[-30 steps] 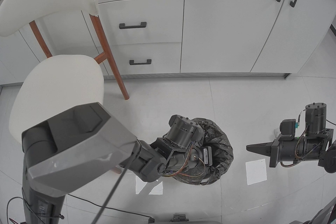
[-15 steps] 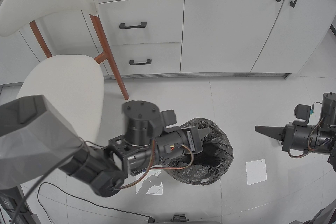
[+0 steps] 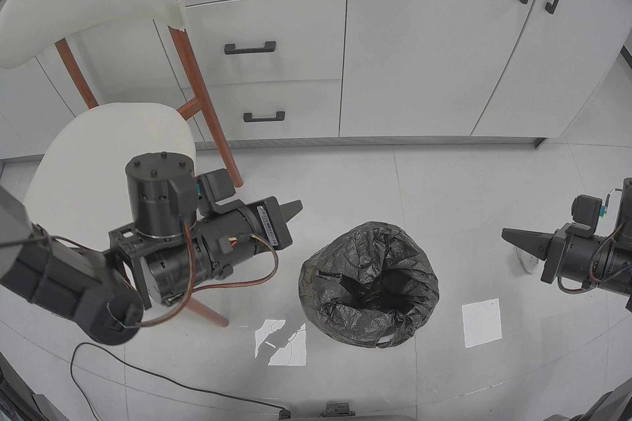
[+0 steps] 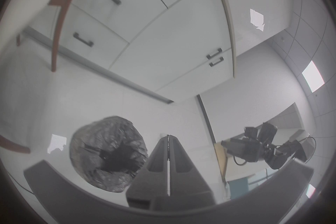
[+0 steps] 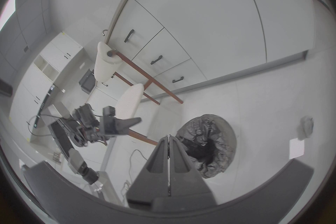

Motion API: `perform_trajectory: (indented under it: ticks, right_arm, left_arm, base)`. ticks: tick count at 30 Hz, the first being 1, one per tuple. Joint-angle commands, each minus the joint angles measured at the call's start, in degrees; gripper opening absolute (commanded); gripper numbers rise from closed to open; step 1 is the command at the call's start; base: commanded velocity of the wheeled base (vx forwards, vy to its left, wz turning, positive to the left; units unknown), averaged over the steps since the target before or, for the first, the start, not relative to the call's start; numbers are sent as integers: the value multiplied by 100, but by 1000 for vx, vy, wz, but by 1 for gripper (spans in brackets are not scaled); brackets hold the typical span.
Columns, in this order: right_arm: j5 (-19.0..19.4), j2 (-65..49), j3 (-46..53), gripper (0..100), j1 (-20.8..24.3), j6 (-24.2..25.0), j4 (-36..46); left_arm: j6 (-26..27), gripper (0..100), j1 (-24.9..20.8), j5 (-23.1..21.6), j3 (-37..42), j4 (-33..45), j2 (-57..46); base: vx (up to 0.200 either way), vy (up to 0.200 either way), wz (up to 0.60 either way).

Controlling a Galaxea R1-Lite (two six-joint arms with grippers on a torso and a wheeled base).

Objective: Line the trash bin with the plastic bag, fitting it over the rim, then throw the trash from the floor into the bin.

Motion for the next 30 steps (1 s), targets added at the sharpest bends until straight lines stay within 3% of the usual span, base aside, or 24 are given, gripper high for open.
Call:
perform_trajectory:
  ticks: [1,2,3,4,7,8,9,10,13,20,29,30]
  right_arm:
    - [-471,-59,-584,0,-84,-227,324]
    - [-621,-59,-716,0,-102,-306,430]
    - [-735,-59,-812,0,-102,-359,535]
    - [-955,-59,-997,0,-102,-421,781]
    - [-1253,-165,-1779,0,-102,-438,2047]
    - [-1280,-253,-2122,0,-84,-438,2645]
    - [-1280,-253,-2122,0,-84,-438,2645]
    - [-1289,-349,-3291,0,-14,-438,4332]
    - [-1253,-279,-4952,0,135,-447,5791]
    - [-1271,20,-6552,0,381,-473,6037]
    - [-1289,-95,-6420,0,381,-597,6327]
    - [-1289,-130,-6341,100,390,-623,6310]
  left_arm:
    - [536,0,425,27,-2609,5356,-1463]
    - [536,0,416,71,-3408,6569,-1419]
    - [527,0,398,89,-3822,7140,-1384]
    - [509,0,381,150,-4648,8239,-1199]
    - [448,0,346,203,-6124,9751,-812]
    - [413,0,319,203,-6344,9909,-751]
    - [413,0,319,203,-6344,9909,-751]
    - [369,0,143,221,-6616,9997,-672]
    - [404,0,20,177,-6731,9997,-689]
    - [395,0,-138,221,-6775,10032,-698]
    - [404,0,-138,229,-6731,10137,-768]
    - [404,0,-138,229,-6713,10155,-795]
  base:
    - [0,0,0]
    - [0,0,0]
    - [0,0,0]
    - [0,0,0]
    - [0,0,0]
    - [0,0,0]
    - [0,0,0]
    - [0,0,0]
    - [0,0,0]
    - [0,0,0]
    - [0,0,0]
    - [0,0,0]
